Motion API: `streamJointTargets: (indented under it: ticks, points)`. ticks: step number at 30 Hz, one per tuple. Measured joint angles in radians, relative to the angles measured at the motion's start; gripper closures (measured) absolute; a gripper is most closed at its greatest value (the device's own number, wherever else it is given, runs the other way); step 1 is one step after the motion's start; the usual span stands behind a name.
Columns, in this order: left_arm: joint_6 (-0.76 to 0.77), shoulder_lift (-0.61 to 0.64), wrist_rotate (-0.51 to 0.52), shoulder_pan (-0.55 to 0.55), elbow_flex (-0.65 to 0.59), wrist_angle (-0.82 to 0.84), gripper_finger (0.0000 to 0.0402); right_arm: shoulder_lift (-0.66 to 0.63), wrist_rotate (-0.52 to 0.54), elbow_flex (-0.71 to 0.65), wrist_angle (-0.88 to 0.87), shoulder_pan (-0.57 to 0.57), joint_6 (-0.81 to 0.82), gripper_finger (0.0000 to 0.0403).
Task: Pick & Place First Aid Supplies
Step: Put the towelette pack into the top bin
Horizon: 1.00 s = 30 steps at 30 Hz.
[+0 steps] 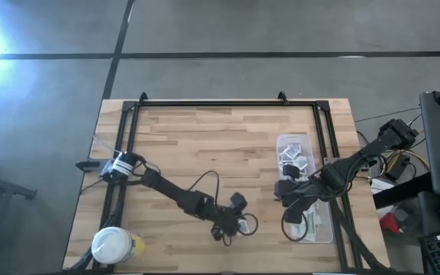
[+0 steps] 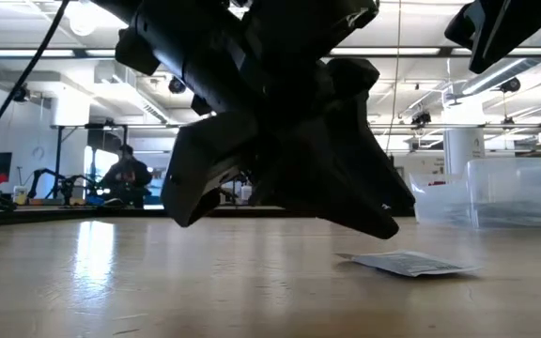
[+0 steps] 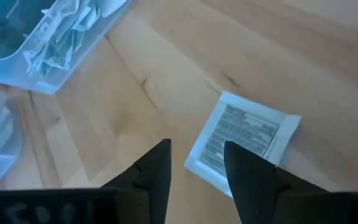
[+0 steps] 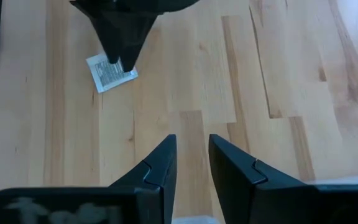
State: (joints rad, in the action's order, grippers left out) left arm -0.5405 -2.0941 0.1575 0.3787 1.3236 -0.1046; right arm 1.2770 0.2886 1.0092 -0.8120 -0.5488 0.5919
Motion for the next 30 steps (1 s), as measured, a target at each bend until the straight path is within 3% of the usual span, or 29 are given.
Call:
streamJointTargets:
  ticks: [14,21,30]
  points:
    - [0.054,0.014,0.003,0.012,-0.01,0.223,0.0265,0.0,0.0,0.0,0.0,0.0,0.001,0.0301]
    - [0.099,0.099,-0.01,0.037,-0.021,0.369,0.0275,0.0,0.0,0.0,-0.001,0.0,0.0,0.031]
    - [0.086,0.181,0.0,0.052,-0.019,0.428,0.0277,0.0,-0.001,0.0,0.0,-0.001,0.01,0.0307]
